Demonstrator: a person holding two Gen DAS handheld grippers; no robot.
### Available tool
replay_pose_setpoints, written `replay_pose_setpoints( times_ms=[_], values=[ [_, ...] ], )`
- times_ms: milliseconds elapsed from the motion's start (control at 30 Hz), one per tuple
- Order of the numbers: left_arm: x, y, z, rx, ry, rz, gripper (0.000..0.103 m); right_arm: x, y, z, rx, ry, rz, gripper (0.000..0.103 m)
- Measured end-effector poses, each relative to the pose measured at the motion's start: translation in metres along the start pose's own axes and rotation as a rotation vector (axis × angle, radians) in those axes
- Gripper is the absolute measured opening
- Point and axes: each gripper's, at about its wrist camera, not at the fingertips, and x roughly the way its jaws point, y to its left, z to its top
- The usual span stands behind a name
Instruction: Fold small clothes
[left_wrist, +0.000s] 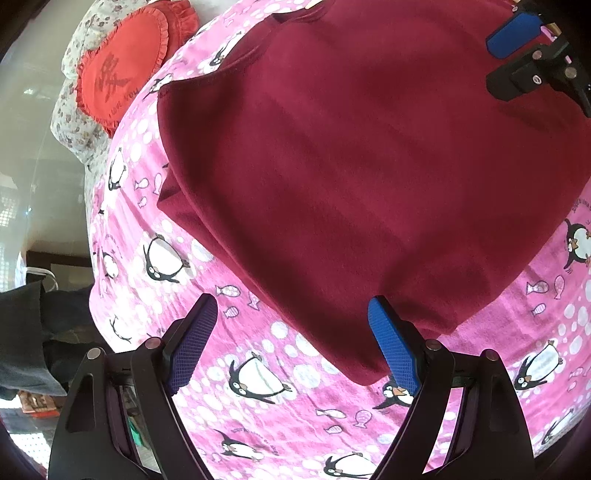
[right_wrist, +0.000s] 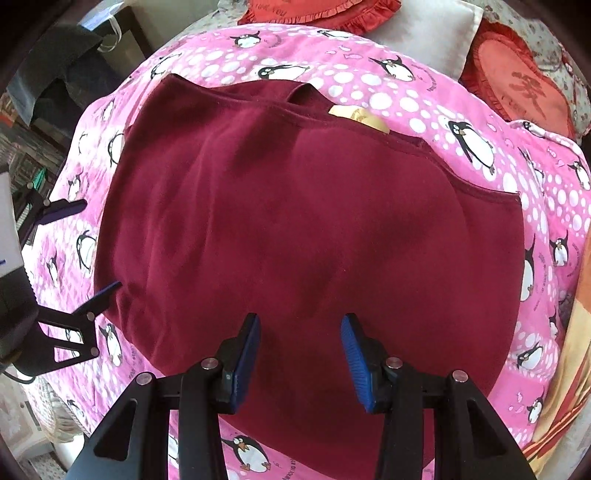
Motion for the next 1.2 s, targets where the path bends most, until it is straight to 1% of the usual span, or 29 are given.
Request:
replay_pose_setpoints(
  times_ms=[433,633,933,1200],
  values=[
    [0.008,-0.002,-0.005,0.0,0.014,-0.013,0.084,0.008,0.004,0.004,0.004,0.011,0.013,0.044],
    [0.009,-0.001,-0.005,-0.001,0.017,-0.014,0.084,0.009,-0.004,0.001,0.01,0.013,0.019,0.044],
    [0.013,-0.003,-0.003,-0.013,0.022,-0.025,0.084,0.01,-0.007,0.002,0.016,0.01,0.03,0.044],
    [0.013,-0.006,-0.001,0.004,0.026,-0.021,0.084,0.009,-0.007,0.003,0.019,0.01,0.032,0.044]
  ],
)
